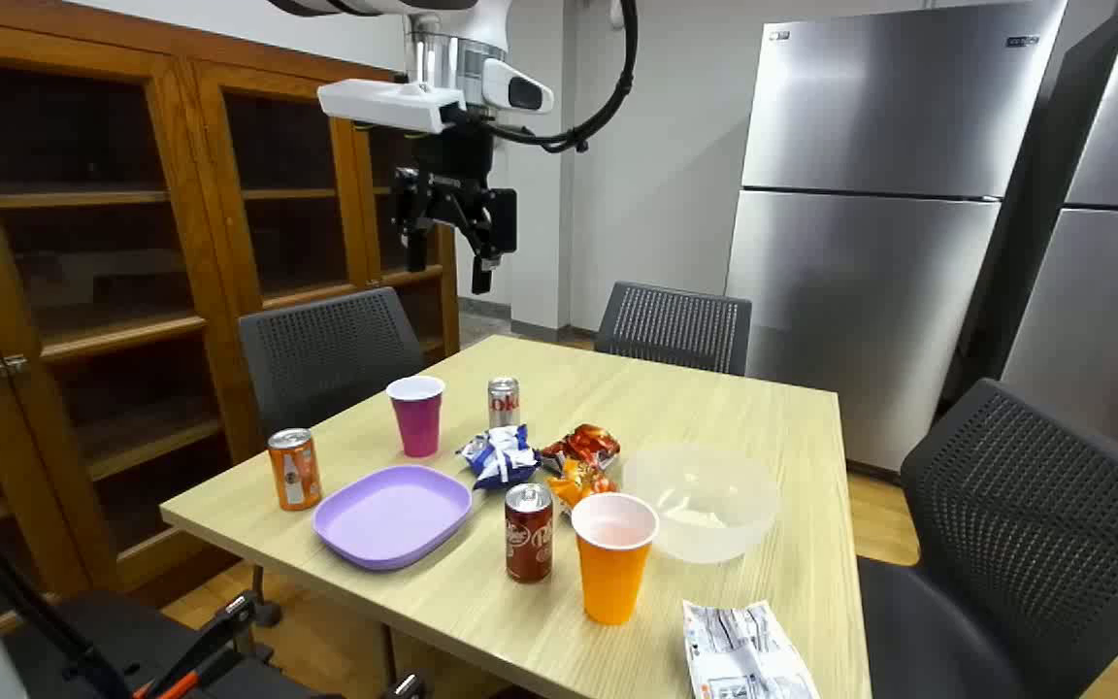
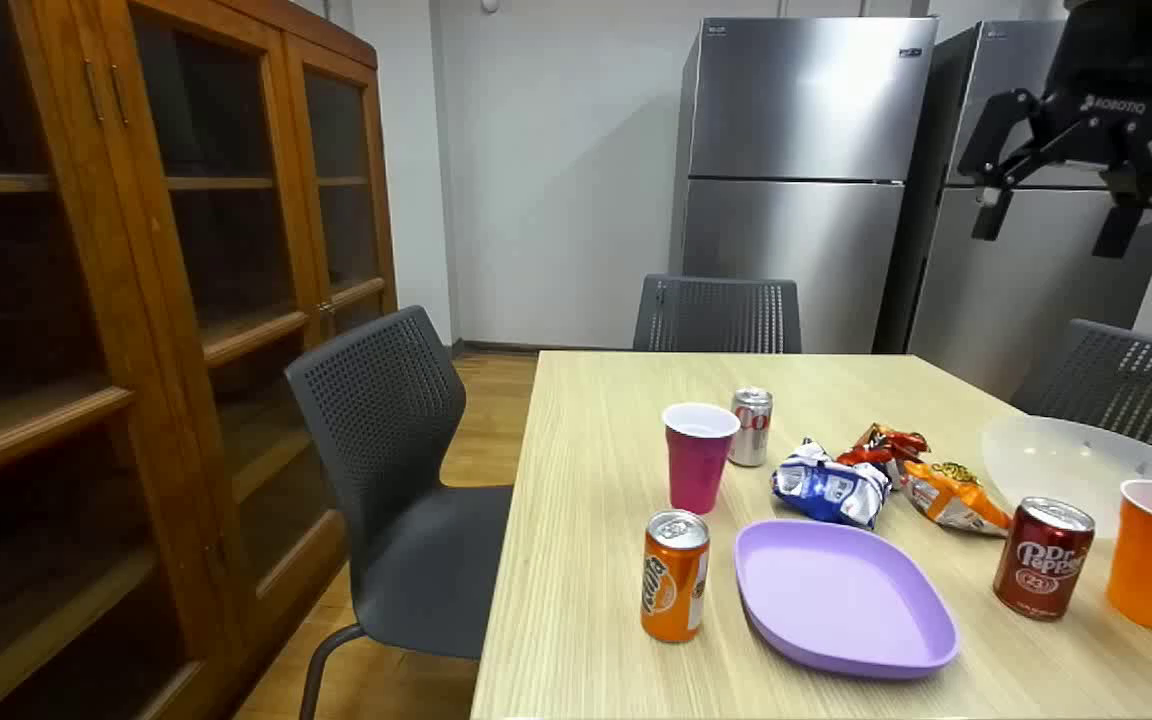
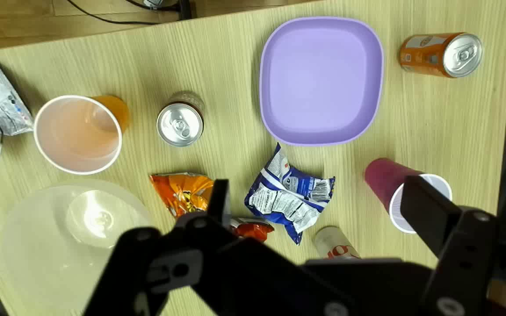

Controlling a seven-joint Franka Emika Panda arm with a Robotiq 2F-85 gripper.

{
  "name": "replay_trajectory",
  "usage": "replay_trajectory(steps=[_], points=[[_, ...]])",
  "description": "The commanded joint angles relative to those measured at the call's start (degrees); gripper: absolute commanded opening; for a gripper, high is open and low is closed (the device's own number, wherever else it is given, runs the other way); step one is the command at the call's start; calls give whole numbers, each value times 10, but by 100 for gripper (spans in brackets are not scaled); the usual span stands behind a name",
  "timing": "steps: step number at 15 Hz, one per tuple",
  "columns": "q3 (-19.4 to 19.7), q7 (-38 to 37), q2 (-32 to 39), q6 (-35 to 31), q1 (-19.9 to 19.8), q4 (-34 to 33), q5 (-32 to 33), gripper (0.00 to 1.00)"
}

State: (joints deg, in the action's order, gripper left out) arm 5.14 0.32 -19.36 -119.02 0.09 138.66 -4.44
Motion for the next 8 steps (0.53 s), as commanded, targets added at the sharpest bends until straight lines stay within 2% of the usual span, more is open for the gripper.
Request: replay_trajectory(steps=[1, 8], points=[[-8, 3, 1, 1, -9, -1, -3, 100], [-10, 0, 5, -11, -9, -2, 2, 100]])
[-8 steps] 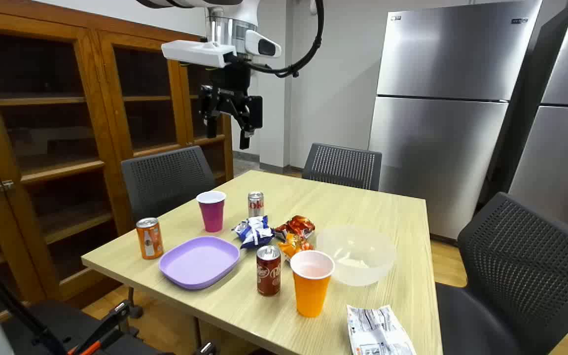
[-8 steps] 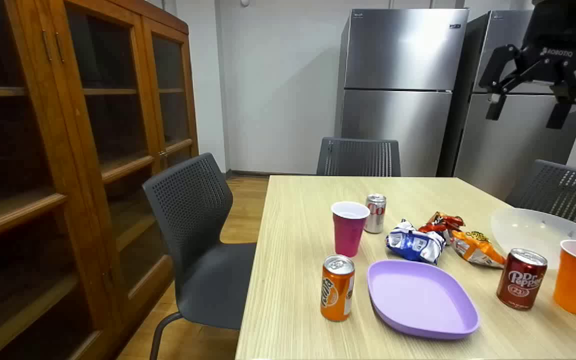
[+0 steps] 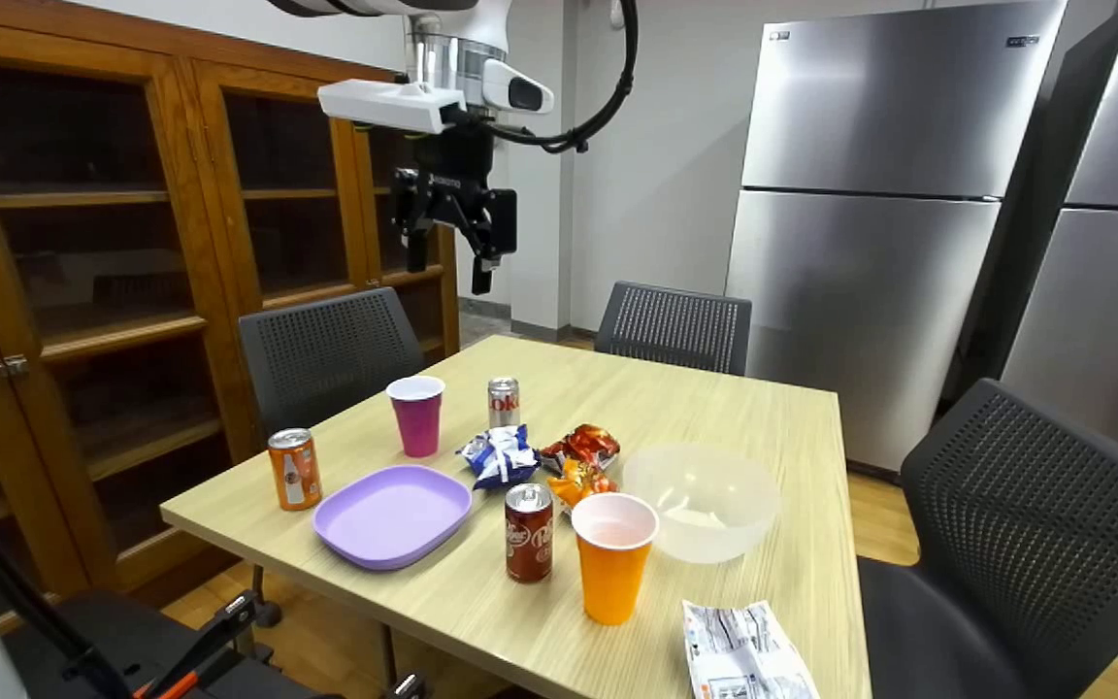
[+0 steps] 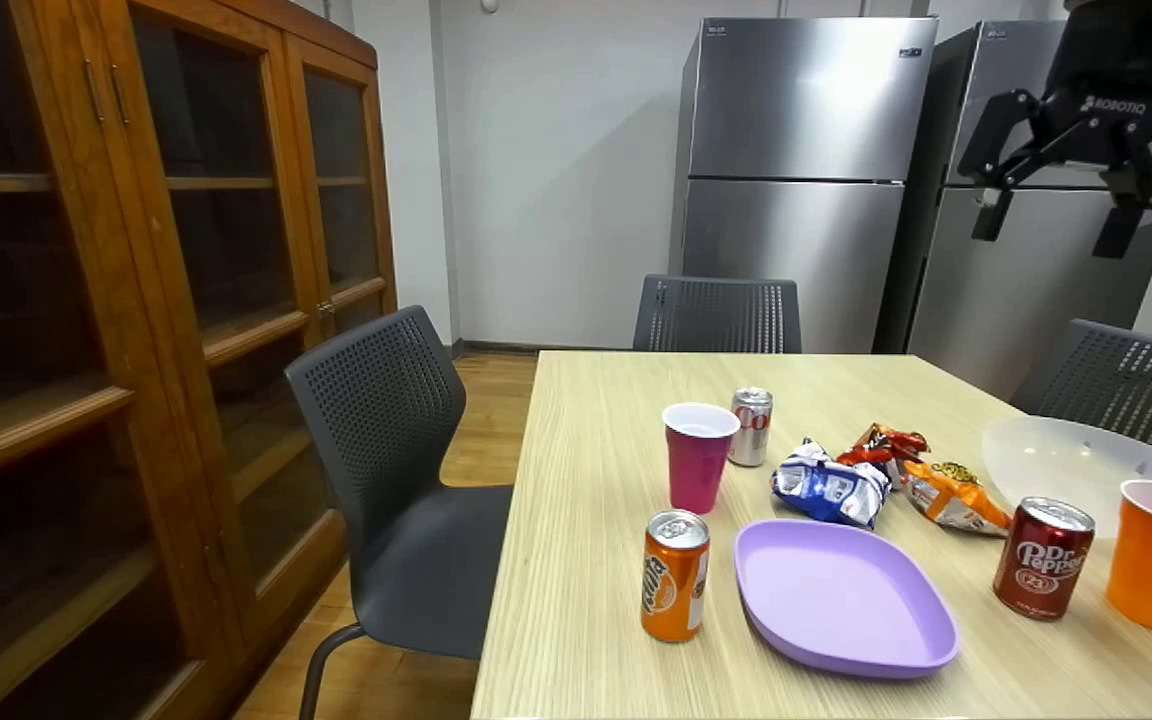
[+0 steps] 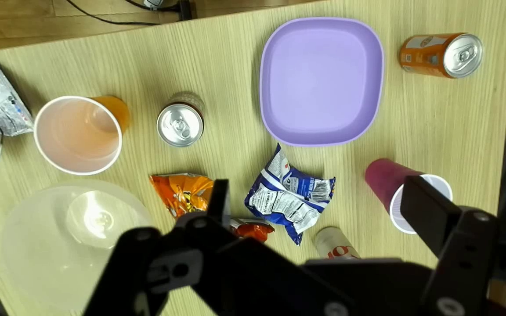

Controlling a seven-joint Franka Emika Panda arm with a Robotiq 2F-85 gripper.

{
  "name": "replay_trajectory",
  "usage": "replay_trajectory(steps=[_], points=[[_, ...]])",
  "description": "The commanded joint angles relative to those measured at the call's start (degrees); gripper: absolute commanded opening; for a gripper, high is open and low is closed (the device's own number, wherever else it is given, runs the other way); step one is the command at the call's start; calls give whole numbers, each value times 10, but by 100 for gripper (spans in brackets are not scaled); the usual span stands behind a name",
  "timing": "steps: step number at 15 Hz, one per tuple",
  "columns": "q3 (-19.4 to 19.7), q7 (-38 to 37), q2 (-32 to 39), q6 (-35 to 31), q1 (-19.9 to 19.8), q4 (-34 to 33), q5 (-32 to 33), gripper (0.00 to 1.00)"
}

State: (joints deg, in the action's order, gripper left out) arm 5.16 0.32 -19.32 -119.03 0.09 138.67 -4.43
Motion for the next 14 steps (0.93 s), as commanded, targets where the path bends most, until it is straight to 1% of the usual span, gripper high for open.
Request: replay_trajectory(steps=[1, 14], points=[[-10, 3, 8, -14, -9, -2, 2, 100], [-26, 12, 78, -101, 0, -26, 7, 100]])
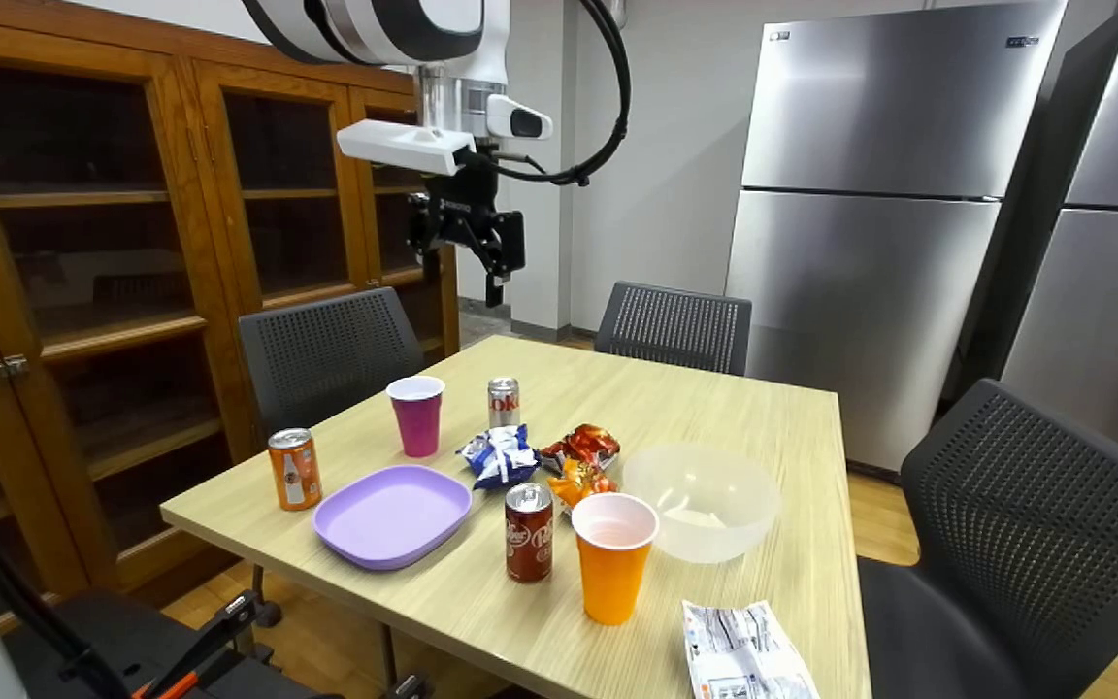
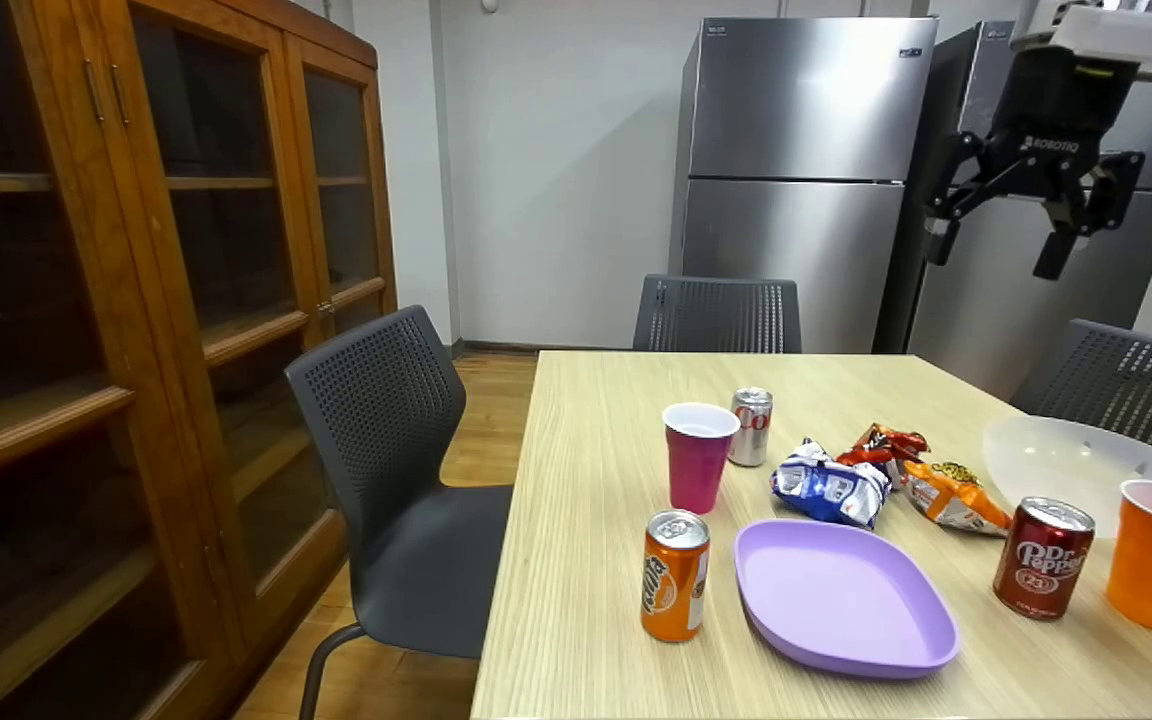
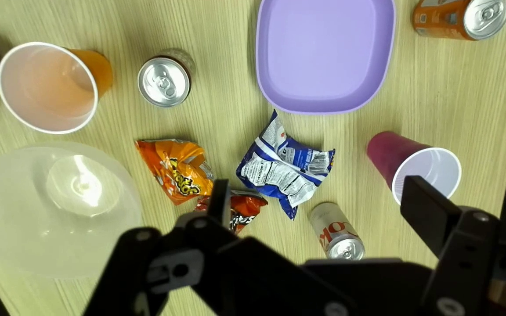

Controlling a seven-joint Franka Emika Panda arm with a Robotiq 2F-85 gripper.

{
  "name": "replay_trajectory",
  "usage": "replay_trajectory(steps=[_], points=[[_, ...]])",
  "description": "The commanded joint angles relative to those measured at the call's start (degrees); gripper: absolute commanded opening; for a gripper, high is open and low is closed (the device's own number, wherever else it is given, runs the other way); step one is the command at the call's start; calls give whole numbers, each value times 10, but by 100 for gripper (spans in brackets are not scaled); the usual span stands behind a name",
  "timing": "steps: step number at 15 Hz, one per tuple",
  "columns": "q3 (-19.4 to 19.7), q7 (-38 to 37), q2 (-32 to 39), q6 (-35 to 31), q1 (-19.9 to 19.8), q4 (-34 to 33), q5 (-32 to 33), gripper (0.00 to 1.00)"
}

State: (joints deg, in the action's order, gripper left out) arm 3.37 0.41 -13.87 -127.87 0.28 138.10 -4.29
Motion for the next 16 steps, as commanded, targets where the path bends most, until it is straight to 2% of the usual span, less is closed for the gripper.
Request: replay_trajectory(steps=[1, 8, 16], points=[[-10, 11, 31, -18, -1, -24, 7, 100], [-22, 7, 94, -44, 2, -67, 13, 100], [-35, -13, 193, -79, 9, -146, 26, 100]])
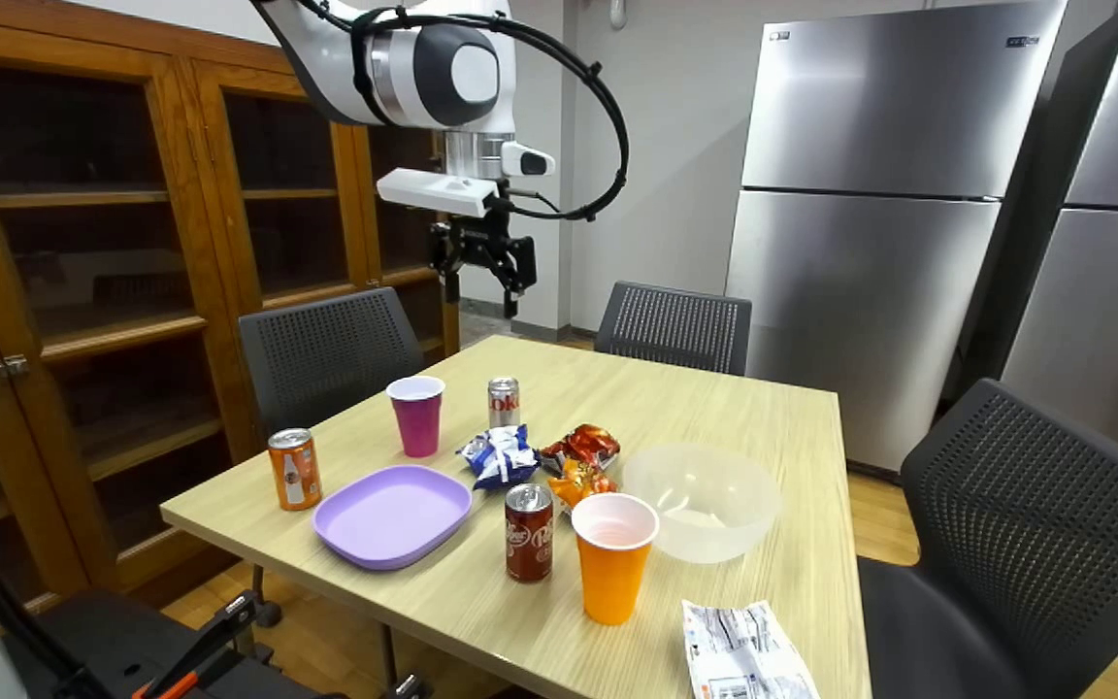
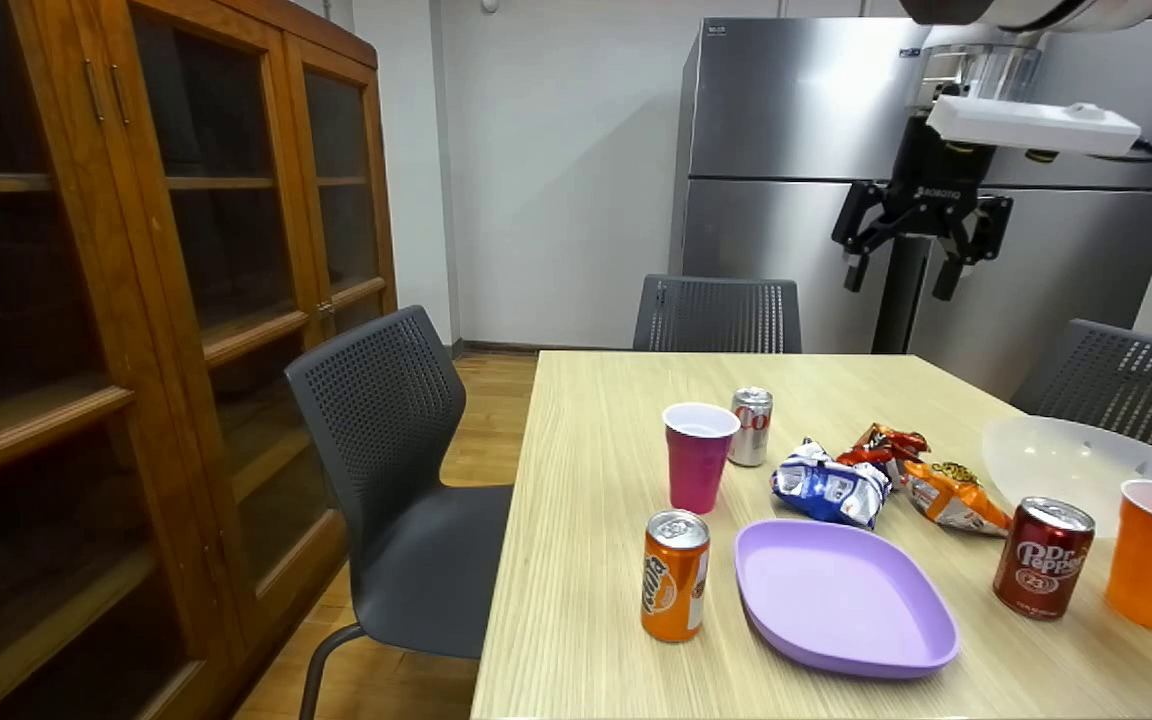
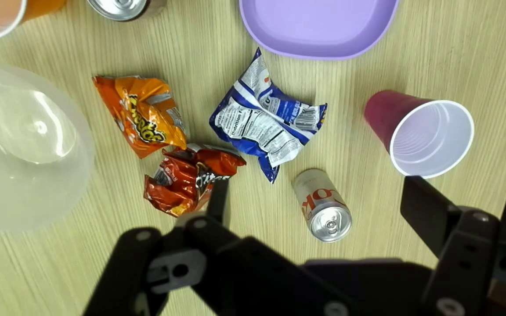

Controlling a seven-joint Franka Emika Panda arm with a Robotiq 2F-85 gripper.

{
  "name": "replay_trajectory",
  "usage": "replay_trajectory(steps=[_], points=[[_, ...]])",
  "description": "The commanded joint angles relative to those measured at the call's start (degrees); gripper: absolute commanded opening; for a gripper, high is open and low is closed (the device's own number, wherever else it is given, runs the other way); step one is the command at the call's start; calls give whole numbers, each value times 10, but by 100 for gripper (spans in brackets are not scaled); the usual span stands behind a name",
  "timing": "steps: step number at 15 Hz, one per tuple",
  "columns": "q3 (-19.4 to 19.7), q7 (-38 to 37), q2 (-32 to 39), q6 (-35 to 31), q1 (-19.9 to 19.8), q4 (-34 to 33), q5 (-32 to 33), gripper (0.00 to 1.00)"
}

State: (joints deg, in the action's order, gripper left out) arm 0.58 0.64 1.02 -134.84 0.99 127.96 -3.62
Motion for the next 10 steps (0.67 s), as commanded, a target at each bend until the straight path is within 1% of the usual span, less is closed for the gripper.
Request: replay_trajectory(steps=[1, 10], points=[[-8, -18, 58, -11, 4, -57, 22, 100], [-5, -48, 177, -19, 24, -161, 48, 100]])
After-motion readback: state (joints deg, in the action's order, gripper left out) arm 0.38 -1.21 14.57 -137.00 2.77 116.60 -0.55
